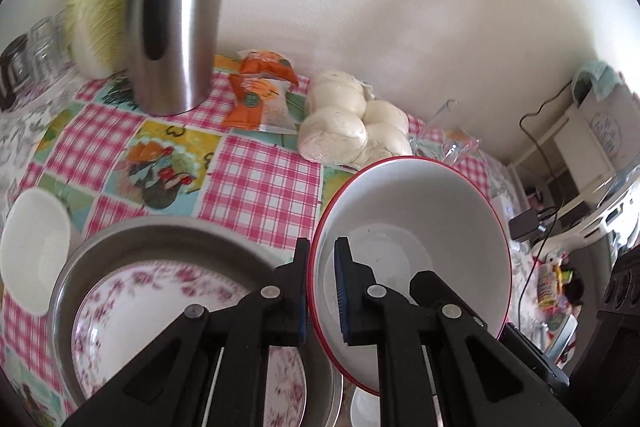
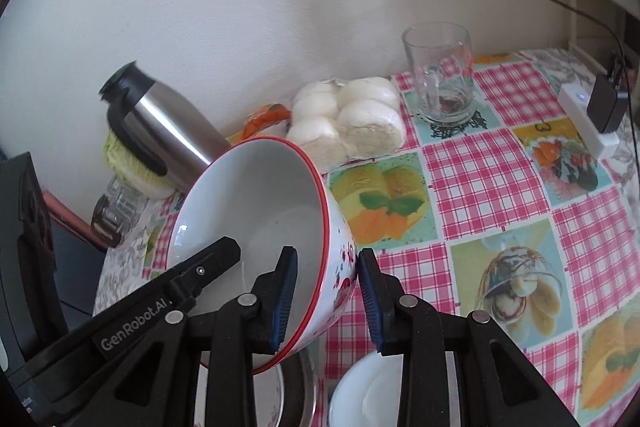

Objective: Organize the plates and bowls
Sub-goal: 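Lift the red-rimmed bowl and carry it toward the steel basin, then lower the red-rimmed bowl into the basin onto the rose plate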

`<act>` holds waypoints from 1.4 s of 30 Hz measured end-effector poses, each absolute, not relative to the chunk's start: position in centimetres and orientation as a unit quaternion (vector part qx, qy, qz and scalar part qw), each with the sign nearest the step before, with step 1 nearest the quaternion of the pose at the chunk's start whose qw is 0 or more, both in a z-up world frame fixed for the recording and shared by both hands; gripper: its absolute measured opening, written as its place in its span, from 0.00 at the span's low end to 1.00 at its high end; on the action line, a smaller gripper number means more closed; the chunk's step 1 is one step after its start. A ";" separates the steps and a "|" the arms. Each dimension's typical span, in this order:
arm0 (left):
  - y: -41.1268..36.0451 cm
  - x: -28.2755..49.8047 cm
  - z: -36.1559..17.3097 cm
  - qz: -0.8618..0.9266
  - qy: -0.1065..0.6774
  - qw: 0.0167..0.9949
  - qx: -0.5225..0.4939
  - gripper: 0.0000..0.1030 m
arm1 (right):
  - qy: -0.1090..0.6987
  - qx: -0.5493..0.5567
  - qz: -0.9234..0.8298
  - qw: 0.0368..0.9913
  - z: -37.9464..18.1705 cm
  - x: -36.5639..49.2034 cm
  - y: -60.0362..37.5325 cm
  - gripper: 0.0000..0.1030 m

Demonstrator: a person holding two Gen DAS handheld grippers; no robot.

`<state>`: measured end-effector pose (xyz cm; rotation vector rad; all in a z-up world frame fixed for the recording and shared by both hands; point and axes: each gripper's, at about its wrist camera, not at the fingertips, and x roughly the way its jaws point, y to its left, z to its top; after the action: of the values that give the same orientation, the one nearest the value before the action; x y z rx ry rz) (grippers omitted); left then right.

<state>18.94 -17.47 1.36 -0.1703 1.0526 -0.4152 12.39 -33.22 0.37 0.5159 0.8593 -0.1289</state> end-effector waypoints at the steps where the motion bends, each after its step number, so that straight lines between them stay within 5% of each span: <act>1: -16.8 18.6 1.6 -0.189 0.495 0.844 -0.085 0.12 | 0.414 0.236 -0.060 0.877 0.8 12.2 -32.4 0.33; 23: -4.1 12.0 4.1 -0.160 0.472 0.842 -0.206 0.12 | 0.437 0.174 -0.009 0.882 5.4 7.3 -21.0 0.33; 42: -0.5 11.4 1.9 -0.168 0.487 0.815 -0.266 0.12 | 0.457 0.143 -0.011 0.878 4.7 7.1 -17.8 0.33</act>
<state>11.45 -0.49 1.89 -0.5678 1.0389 -0.3593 7.15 -17.78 4.66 0.2985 0.9525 -0.0231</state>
